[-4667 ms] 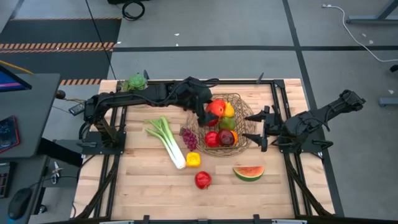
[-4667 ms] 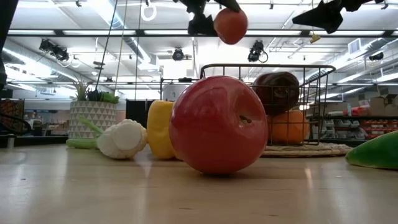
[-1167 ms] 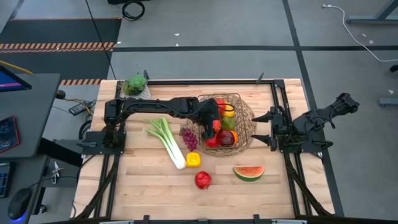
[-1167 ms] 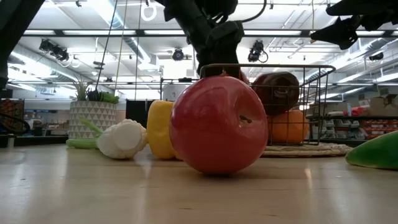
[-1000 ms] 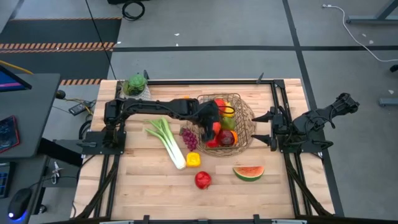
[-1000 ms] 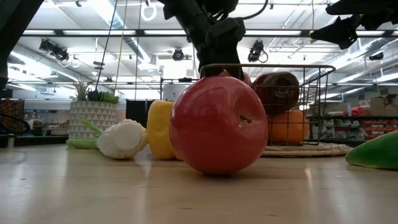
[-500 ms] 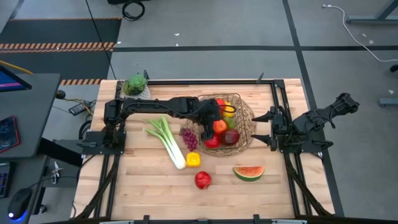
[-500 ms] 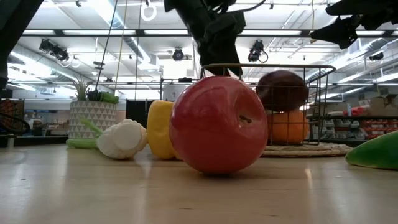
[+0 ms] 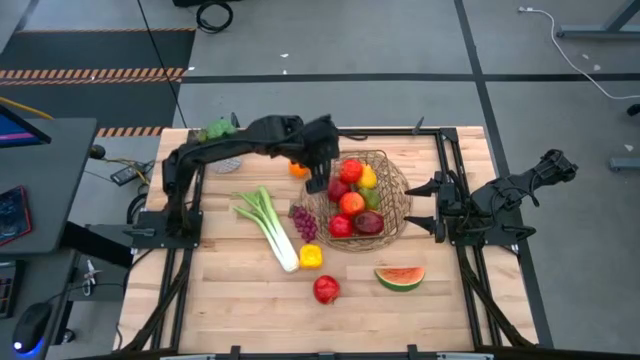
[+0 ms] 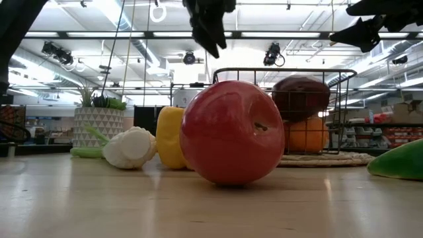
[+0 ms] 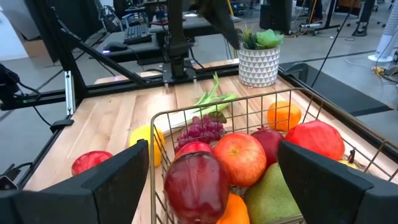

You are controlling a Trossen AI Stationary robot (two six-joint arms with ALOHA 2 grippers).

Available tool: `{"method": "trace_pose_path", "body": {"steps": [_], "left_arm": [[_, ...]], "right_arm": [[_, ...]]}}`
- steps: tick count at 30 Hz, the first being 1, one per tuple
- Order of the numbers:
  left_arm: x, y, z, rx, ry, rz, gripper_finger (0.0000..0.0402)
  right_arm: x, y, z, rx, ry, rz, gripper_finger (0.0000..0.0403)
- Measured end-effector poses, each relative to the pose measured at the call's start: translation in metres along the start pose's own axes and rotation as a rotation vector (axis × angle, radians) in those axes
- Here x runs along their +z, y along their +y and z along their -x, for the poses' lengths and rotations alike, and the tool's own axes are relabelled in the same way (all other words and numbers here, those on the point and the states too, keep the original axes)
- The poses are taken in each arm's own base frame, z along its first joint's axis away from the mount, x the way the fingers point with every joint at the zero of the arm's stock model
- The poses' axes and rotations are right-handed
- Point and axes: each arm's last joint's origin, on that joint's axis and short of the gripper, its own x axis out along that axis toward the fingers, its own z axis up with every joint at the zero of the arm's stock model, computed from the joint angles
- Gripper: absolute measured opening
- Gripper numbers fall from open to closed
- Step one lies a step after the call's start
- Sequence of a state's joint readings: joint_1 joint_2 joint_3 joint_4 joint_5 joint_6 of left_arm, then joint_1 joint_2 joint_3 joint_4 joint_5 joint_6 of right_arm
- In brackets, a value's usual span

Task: Build produce basket
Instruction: Put the orange into the wire basket

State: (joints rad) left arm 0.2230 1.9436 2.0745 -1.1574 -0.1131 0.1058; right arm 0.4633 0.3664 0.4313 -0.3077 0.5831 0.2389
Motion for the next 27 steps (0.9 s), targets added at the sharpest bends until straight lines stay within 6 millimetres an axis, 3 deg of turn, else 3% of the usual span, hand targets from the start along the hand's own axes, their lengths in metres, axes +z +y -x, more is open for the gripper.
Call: {"method": "trace_pose_path", "body": {"steps": [11,18,27], "left_arm": [[-0.046,0.069,-0.043,0.075,0.225,0.135,0.0400],[-0.078,0.088,-0.066,0.092,0.250,0.115,0.0400],[-0.109,0.092,-0.047,0.115,-0.065,0.161,0.0400]], "right_arm": [[0.000,0.000,0.000,0.011,0.006,-0.045,0.0358],[0.000,0.000,0.000,0.011,0.005,-0.050,0.0358],[0.000,0.001,0.000,0.025,0.009,-0.056,0.0358]]}}
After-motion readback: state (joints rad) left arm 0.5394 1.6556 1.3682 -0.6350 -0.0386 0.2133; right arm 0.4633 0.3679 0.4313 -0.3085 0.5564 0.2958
